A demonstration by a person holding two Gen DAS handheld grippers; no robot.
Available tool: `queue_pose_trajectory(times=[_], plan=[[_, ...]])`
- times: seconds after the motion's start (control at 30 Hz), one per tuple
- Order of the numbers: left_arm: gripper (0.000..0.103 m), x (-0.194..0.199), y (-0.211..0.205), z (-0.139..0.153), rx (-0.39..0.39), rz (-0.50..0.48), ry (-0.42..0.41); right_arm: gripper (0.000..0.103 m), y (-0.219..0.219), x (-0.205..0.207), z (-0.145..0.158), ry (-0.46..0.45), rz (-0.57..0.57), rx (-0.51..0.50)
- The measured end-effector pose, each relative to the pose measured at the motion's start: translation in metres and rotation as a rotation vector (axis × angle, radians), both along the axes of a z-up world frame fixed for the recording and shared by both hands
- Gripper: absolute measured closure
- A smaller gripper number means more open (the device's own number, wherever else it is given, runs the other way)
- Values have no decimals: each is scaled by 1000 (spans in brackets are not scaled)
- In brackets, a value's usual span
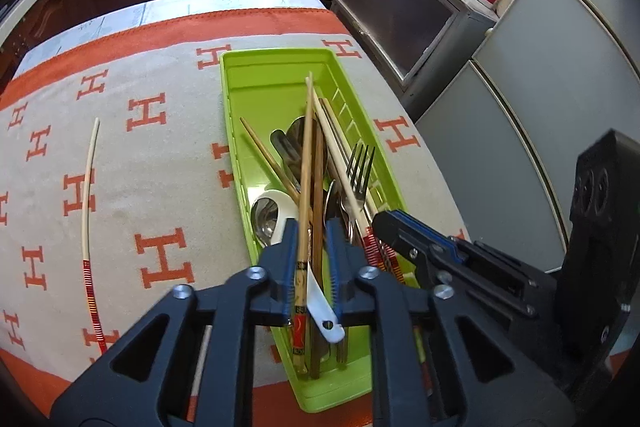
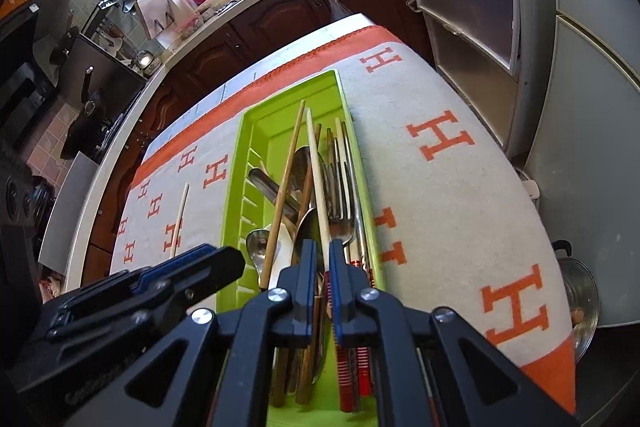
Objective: Organize utensils
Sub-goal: 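Lower both chopsticks into the green tray and open both grippers, then grasp the last red-banded chopstick on the cloth with the right gripper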
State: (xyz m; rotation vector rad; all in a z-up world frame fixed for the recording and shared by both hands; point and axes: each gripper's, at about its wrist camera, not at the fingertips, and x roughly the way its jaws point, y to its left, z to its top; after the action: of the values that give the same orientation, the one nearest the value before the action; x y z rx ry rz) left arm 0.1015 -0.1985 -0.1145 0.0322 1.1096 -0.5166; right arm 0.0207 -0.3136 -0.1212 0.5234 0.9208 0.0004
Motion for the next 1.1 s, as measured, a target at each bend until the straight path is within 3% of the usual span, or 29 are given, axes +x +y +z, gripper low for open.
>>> queue_pose_trajectory(times=[0.1,0.2,0.7,1.1], plan=[[68,-6,6,6,2,5,-31,96,0,-1,0,0,-6,6],[62,-9,18,12,-7,13,-46,96,4,-1,0,8,1,1],[62,-28,79,16,46,96,-70,96,35,-16,9,21,24,-17],[62,-31,150,20,61,216,-96,94,87,-13,26,-1,112,-41]])
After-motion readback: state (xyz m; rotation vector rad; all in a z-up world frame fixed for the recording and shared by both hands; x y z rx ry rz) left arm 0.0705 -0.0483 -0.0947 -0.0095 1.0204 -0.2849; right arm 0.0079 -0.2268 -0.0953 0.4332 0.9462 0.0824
